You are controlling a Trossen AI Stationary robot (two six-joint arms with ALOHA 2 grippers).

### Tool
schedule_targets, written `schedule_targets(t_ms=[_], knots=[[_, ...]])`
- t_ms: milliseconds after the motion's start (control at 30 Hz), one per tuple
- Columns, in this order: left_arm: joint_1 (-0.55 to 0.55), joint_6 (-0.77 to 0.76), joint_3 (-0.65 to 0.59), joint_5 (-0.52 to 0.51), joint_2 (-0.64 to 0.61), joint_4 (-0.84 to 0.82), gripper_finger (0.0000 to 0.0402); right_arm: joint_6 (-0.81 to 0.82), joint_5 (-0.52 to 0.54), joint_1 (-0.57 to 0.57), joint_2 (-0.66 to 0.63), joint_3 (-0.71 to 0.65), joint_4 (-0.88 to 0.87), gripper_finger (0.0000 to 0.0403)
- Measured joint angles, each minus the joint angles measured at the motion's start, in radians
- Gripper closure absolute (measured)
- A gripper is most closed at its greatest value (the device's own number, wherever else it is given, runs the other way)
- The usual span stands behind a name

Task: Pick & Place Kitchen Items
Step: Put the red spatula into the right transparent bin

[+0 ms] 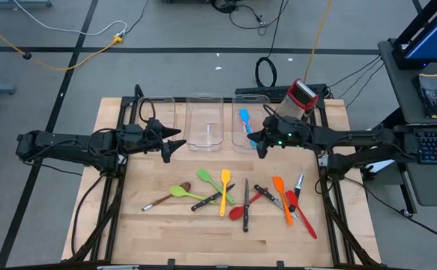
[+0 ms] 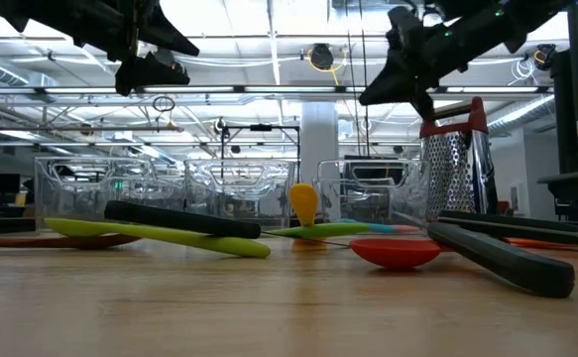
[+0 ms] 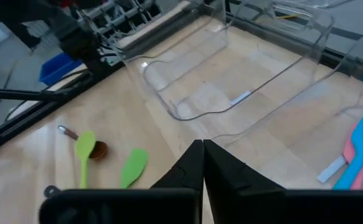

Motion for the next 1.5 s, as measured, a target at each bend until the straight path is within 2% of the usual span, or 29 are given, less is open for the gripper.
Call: schedule_targets(t_ms=[167,367,567,733,833,1133,1500], knots=[[0.0,0.04,0.0,-0.003,0.0,-0.001,0.0123,0.01,0.001,0.051,-0.086,-0.028,-0.038,0.0402],[0.0,0.093,0.0,-0.016,0.0,-0.001,0.0123,0.094,0.0,0.144,-0.157,-0.03,-0.185,0.0402],[0.0,0.106,0.0,-0.03,0.0,-0.009,0.0123,0.282,-0.008,0.26,-0.193,-0.03,-0.372,0.0402],[0.0,0.107,0.0,-0.048,0.0,-0.009,0.0123,0.532,-0.109,0.324,-0.206,-0.03,-0.574,0.0402],[0.0,0.111,0.0,-0.049,0.0,-0.01,0.0123,0.625,-0.149,0.36,-0.206,-0.03,-0.657,0.0398],[0.0,0.105,0.0,-0.049,0.0,-0.01,0.0123,0.79,-0.198,0.463,-0.209,-0.03,-0.751,0.0363],[0.0,0.065,0.0,-0.049,0.0,-0.008,0.0123,0.972,-0.336,0.601,-0.209,-0.03,-0.834,0.0311]])
